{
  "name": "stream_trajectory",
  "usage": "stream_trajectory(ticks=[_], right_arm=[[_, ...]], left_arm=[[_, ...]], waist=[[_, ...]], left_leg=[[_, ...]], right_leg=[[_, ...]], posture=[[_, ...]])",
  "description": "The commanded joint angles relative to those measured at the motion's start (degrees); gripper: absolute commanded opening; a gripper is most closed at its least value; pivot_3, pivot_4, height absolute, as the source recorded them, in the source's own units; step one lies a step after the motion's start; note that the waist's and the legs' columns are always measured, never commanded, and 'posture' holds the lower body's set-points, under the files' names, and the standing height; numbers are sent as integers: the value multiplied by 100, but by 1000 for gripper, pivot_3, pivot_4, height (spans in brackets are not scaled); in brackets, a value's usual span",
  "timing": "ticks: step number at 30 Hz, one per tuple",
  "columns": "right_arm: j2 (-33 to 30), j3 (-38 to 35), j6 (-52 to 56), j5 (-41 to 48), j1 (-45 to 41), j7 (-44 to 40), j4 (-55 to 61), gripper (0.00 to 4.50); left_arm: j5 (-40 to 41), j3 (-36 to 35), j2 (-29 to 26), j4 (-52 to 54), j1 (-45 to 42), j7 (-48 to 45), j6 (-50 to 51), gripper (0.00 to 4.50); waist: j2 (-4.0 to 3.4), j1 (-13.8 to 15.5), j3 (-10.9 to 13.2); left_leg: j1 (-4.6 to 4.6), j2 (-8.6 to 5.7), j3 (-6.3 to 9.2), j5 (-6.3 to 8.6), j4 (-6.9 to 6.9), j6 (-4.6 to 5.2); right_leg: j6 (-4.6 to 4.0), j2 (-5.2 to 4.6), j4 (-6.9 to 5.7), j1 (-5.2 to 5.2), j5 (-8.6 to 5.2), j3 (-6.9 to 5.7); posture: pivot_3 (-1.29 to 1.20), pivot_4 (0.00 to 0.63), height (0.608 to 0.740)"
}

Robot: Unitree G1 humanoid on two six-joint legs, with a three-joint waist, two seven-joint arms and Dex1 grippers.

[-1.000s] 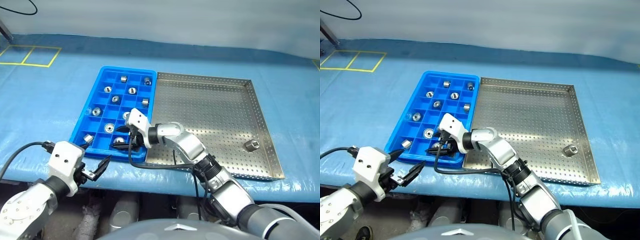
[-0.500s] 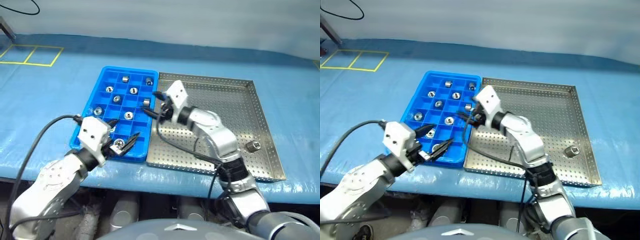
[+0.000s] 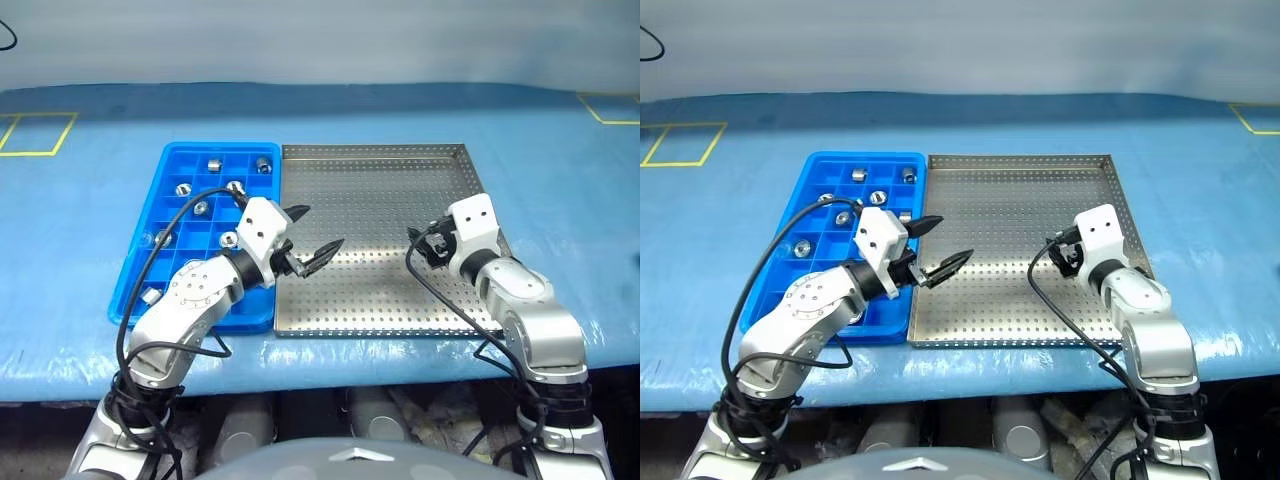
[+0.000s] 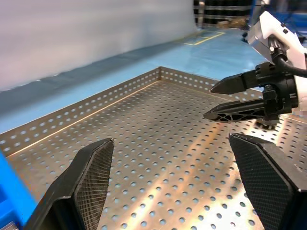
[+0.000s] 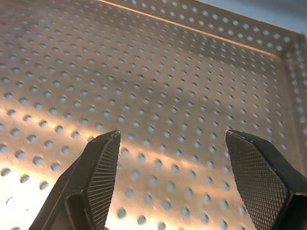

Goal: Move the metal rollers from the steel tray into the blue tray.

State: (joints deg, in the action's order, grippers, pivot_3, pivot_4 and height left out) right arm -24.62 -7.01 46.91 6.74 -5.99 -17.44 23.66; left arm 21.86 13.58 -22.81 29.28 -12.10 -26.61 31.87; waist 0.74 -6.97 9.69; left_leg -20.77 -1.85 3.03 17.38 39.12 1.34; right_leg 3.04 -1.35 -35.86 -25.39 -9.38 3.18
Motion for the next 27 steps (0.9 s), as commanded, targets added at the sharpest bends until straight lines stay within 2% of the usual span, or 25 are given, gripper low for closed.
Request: stream_trajectory(ticks=[1,11,19,27], right_arm=[[-111,-247,37,-96,131,142,254,3650],[40,-433,86,9,148,286,-174,3650],[347,-555,5,283,69,261,-653,3650],[299,-534,-50,247,55,344,-975,3650]], left_arm=[[-53,-32,47,29,-34,-128,-194,4195],[-179,-28,101,18,69,-279,-226,4195],[-216,-91,84,96,202,-238,-220,4195],[-228,-122,57,147,248,-209,-206,4195]], waist=[[0,-77,0],[3,-352,1],[3,-365,1],[4,-342,1]], left_leg=[[2,0,-9,2,3,5],[13,-4,-66,5,21,32],[13,-2,-70,7,19,35],[13,-2,-75,9,20,39]], right_leg=[[7,1,0,0,3,9],[39,9,3,3,18,82],[55,11,4,0,28,88],[58,11,7,0,29,91]], posture=[[-249,150,740],[-234,150,740],[-213,150,740],[-197,150,740]])
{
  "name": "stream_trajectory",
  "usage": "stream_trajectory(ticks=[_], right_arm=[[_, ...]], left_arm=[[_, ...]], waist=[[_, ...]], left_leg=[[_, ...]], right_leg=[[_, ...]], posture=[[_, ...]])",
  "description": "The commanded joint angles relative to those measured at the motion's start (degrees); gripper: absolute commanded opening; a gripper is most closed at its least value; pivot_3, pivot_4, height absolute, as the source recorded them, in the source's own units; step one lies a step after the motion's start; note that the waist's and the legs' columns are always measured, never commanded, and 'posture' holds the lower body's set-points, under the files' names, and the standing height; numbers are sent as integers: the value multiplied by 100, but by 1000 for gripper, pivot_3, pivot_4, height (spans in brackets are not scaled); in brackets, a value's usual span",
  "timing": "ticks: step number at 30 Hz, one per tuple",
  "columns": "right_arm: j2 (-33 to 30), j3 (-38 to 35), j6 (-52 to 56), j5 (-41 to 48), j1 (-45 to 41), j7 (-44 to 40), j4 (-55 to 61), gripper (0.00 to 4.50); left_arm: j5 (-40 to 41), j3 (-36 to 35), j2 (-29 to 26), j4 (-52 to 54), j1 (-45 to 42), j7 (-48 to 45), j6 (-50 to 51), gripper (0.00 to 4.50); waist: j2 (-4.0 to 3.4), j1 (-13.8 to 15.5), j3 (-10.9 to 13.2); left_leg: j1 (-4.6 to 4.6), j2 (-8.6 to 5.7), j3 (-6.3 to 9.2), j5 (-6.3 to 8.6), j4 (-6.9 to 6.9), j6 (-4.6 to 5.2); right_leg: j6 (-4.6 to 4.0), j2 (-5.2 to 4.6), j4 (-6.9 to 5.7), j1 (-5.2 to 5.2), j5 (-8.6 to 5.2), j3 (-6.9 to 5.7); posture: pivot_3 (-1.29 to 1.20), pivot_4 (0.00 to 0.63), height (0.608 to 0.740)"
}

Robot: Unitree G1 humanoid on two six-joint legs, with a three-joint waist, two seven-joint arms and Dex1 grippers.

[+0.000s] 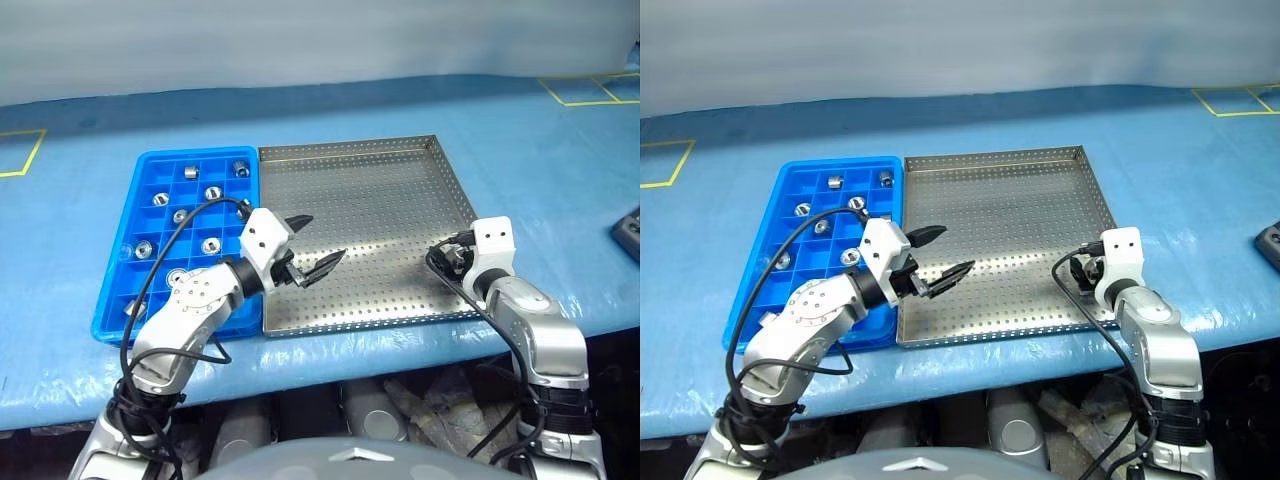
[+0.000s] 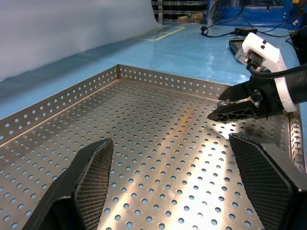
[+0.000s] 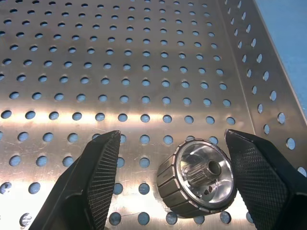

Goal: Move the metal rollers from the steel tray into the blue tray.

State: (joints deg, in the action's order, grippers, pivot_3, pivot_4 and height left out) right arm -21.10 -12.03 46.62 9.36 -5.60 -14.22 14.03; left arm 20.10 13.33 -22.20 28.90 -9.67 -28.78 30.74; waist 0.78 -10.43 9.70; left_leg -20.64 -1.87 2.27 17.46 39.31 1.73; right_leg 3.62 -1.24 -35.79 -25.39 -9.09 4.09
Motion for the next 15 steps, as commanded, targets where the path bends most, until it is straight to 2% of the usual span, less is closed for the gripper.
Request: stream_trajectory(ticks=[1,6,9,12,14,15], right_arm=[[-86,-15,-22,-23,39,7,-22,3650],[-169,13,-38,-27,102,-28,-35,3650],[-148,-6,-50,13,82,-39,-12,3123],[-145,5,-68,67,55,-95,63,2096],[-150,69,-111,85,-7,-145,177,1721],[-155,130,-170,79,-51,-177,240,1725]], left_arm=[[-52,-103,-10,193,14,7,-94,4195],[-55,-114,-21,210,33,7,-87,4195],[-62,-125,-18,201,24,-3,-88,4195],[-66,-133,-9,201,24,-13,-84,4195],[-56,-176,-34,236,58,-24,-63,4195],[-56,-207,-65,266,87,-29,-53,4195]], waist=[[-1,4,0],[0,21,0],[0,22,0],[0,19,0],[0,18,0],[0,11,0]], left_leg=[[0,0,-1,0,0,0],[2,0,-7,1,0,2],[2,0,-8,1,0,2],[2,0,-9,2,0,3],[2,0,-9,2,0,3],[2,0,-10,2,0,3]], right_leg=[[0,0,0,-1,0,1],[2,0,0,0,1,5],[3,0,0,0,1,6],[4,0,0,0,2,8],[4,0,0,-1,2,8],[4,0,0,-1,2,9]], posture=[[-197,150,740],[-200,150,740],[-200,150,740],[-200,150,740],[-196,150,740],[-194,150,740]])
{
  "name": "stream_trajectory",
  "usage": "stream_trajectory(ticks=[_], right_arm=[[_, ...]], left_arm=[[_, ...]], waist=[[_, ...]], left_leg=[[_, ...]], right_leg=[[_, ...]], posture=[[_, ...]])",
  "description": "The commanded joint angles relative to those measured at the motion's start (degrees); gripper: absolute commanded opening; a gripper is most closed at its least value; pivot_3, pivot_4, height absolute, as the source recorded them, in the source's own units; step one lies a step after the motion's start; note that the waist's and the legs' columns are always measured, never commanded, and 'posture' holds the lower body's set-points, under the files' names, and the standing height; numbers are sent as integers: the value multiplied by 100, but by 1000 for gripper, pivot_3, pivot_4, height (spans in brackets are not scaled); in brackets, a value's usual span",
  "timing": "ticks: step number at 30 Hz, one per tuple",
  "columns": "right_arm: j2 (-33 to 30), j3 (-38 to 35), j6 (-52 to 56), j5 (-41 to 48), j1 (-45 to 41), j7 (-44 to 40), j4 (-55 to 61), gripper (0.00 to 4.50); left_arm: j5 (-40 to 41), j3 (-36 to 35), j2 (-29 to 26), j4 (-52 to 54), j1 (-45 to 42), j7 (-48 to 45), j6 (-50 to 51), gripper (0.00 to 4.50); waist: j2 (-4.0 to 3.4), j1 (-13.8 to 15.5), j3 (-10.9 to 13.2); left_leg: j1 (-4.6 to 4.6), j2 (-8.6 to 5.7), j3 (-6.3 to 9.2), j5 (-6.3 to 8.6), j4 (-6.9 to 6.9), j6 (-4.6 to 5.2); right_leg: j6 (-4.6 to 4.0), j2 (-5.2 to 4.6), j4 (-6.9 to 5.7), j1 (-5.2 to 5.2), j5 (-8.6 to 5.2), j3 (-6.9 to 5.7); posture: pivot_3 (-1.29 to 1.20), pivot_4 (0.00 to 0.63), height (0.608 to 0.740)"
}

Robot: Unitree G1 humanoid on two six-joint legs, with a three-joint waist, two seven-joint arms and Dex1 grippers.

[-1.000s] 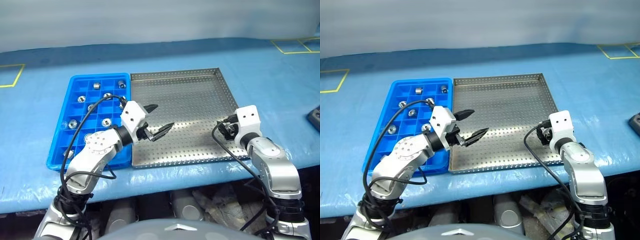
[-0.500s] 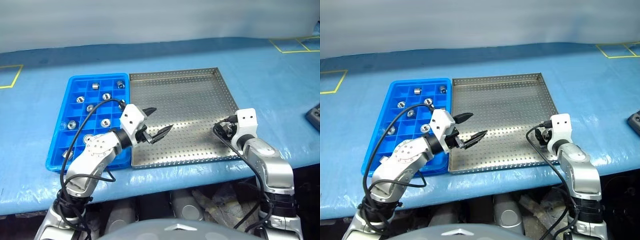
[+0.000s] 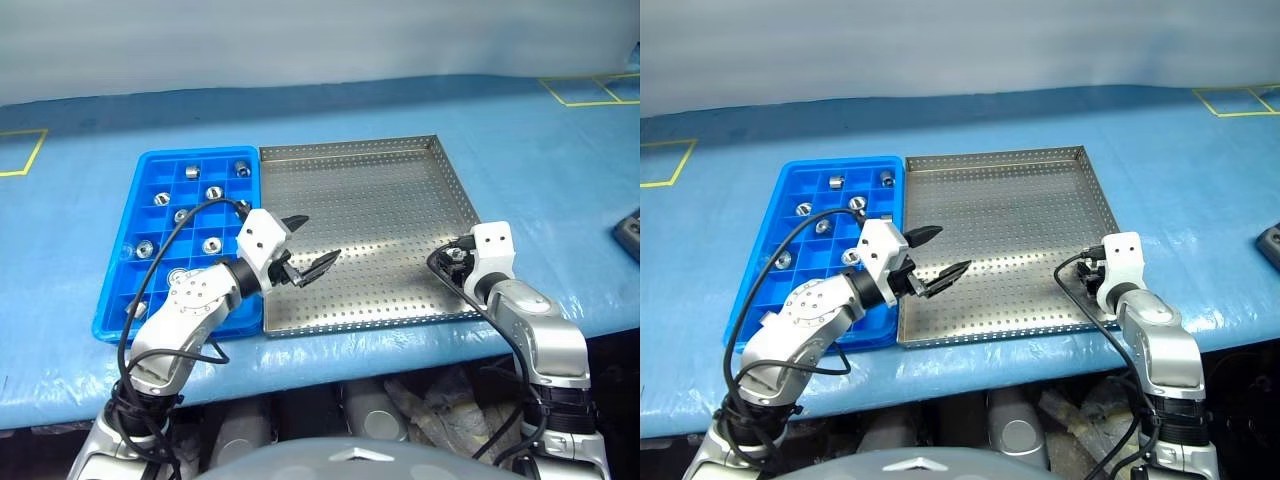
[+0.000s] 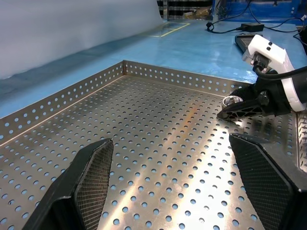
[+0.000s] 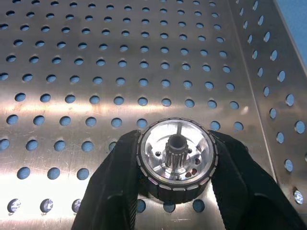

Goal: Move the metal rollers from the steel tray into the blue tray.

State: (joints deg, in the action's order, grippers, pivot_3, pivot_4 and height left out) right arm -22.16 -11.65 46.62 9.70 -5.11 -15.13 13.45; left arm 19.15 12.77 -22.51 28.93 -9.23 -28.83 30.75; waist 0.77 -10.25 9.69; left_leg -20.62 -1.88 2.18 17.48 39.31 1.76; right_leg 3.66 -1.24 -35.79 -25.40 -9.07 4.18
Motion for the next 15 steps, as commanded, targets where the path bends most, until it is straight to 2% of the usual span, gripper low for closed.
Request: stream_trajectory(ticks=[1,8,15], right_arm=[[-50,146,-221,47,-136,-119,350,1725],[17,899,-576,121,-838,-589,599,1725],[372,1938,-1034,328,-2034,-1576,-112,1725]], left_arm=[[41,-183,-69,294,75,-36,-50,4195],[349,-1065,-564,919,596,-9,318,4195],[562,-2402,-1057,1762,1505,295,1103,4195]], waist=[[0,-12,0],[4,-22,4],[15,154,10]], left_leg=[[0,1,-1,0,0,0],[3,6,-8,0,0,0],[4,12,7,0,-6,-1]], right_leg=[[0,0,0,0,0,1],[2,3,-2,-6,1,4],[-5,4,-1,-9,-1,-13]], posture=[[-194,150,740],[-132,150,740],[-48,150,740]])
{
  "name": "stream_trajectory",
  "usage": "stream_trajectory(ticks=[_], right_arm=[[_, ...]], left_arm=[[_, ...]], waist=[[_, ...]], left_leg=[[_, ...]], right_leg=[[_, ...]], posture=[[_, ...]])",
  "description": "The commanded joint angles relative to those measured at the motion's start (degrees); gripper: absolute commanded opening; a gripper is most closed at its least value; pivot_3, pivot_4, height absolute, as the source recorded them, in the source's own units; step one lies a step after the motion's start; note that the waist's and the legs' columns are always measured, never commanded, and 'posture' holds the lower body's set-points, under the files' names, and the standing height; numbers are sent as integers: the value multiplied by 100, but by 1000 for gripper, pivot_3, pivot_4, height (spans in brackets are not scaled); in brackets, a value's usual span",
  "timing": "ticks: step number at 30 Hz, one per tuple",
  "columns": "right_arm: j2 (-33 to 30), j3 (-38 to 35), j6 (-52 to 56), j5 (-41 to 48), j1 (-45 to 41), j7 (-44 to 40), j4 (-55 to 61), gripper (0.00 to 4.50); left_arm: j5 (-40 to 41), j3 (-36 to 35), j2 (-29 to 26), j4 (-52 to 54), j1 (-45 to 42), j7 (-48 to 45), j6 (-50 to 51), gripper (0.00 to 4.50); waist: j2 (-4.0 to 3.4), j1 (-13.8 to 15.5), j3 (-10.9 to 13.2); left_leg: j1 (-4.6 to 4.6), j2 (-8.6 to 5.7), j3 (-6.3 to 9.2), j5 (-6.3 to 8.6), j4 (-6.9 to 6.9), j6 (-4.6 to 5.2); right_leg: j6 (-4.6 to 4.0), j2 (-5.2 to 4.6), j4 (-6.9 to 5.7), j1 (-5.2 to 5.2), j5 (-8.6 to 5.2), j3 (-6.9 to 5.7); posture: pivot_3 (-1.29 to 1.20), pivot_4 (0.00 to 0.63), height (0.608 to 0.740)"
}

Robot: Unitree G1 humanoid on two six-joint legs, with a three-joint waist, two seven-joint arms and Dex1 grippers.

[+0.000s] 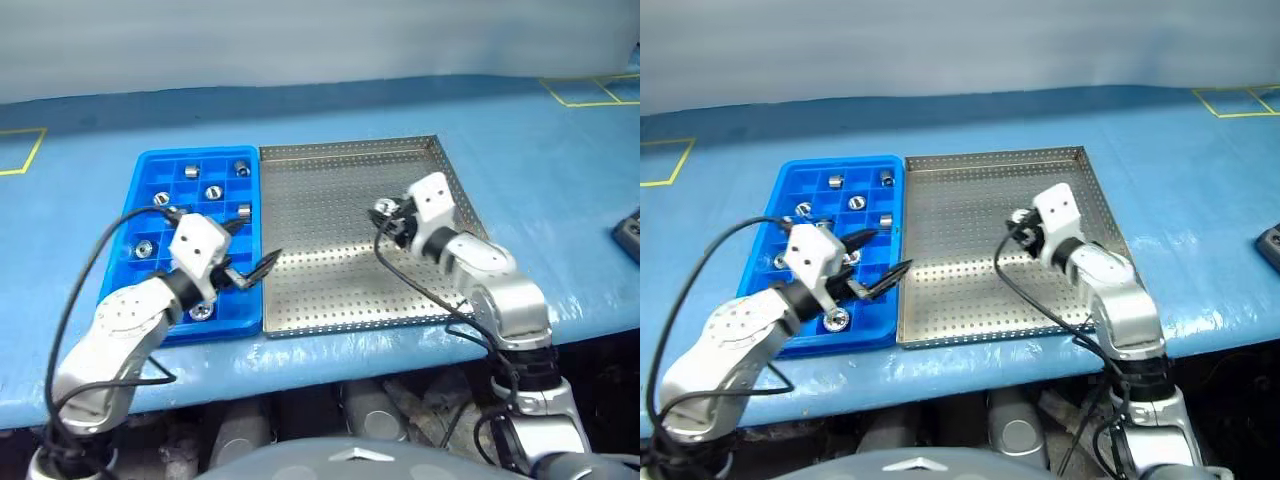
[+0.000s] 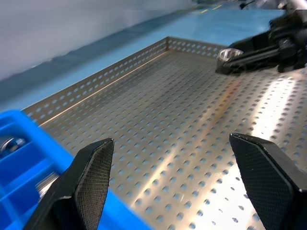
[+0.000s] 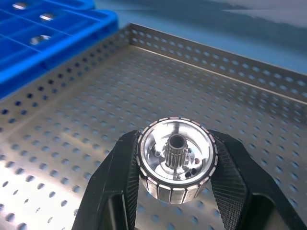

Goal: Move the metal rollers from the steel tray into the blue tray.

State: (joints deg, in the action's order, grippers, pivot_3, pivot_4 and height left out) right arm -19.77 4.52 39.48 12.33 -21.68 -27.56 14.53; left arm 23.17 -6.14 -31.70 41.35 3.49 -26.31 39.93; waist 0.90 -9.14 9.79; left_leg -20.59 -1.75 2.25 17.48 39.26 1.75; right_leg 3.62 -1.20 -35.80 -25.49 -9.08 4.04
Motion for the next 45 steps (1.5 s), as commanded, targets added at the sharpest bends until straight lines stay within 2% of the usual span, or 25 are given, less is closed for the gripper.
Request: stream_trajectory(ticks=[1,5,13,26,28,29,33,37,39,43,45], right_arm=[[234,485,-429,43,-546,-437,-382,1725],[606,994,-831,-30,-976,-797,-919,1725],[1117,1693,-1204,-215,-1349,-1259,-1571,1725],[1203,1935,-973,-323,-1192,-1483,-1674,1725],[1199,1954,-981,-334,-1162,-1509,-1668,2458],[1202,1952,-982,-334,-1155,-1513,-1658,2652],[1302,1760,-1151,-381,-1079,-1213,-1511,3944],[1319,1436,-1133,-321,-1068,-943,-1297,3944],[1185,1107,-1180,-314,-969,-754,-1069,3944],[649,507,-1570,-493,-574,-481,-793,3944],[300,236,-1432,-439,-380,-505,-708,3944]], left_arm=[[197,-668,-169,624,380,47,229,4195],[407,-1008,-112,952,879,37,266,4195],[561,-1101,113,1414,1672,292,263,4195],[562,-938,161,1448,1655,490,281,4195],[571,-940,126,1425,1589,487,291,4195],[576,-942,118,1419,1569,485,296,4195],[600,-904,85,1352,1410,470,318,4195],[577,-690,92,1232,1157,494,287,4195],[487,-343,203,1076,785,540,165,4195],[231,335,461,683,141,523,-206,4195],[60,572,572,404,-138,509,-425,4195]], waist=[[4,86,2],[6,290,3],[6,706,3],[5,794,3],[5,792,3],[5,791,3],[5,774,3],[4,781,3],[4,795,3],[7,822,1],[6,834,1]], left_leg=[[0,0,1,0,-2,-1],[-4,-5,10,2,-8,-1],[-17,-11,51,4,-11,-13],[-17,-9,90,-12,-16,-42],[-17,-9,96,-13,-17,-44],[-17,-9,97,-14,-17,-45],[-17,-9,100,-15,-17,-47],[-18,-10,104,-17,-16,-51],[-18,-11,108,-17,-16,-51],[-21,-20,122,-19,-14,-53],[-22,-25,121,-20,-14,-55]], right_leg=[[-1,-3,2,-1,0,-1],[-40,-16,4,-6,14,-14],[-65,-29,5,-5,1,-54],[-105,-24,-4,3,-23,-97],[-106,-24,-4,6,-24,-102],[-108,-24,-5,6,-24,-103],[-109,-24,-5,7,-26,-105],[-108,-24,-6,8,-25,-109],[-106,-25,-5,12,-24,-113],[-94,-32,-2,21,-17,-126],[-94,-38,-1,20,-16,-124]], posture=[[-42,150,740],[-3,150,740],[57,150,740],[62,150,740],[58,150,740],[58,150,740],[42,150,740],[30,150,740],[15,150,740],[-17,150,740],[-26,150,740]])
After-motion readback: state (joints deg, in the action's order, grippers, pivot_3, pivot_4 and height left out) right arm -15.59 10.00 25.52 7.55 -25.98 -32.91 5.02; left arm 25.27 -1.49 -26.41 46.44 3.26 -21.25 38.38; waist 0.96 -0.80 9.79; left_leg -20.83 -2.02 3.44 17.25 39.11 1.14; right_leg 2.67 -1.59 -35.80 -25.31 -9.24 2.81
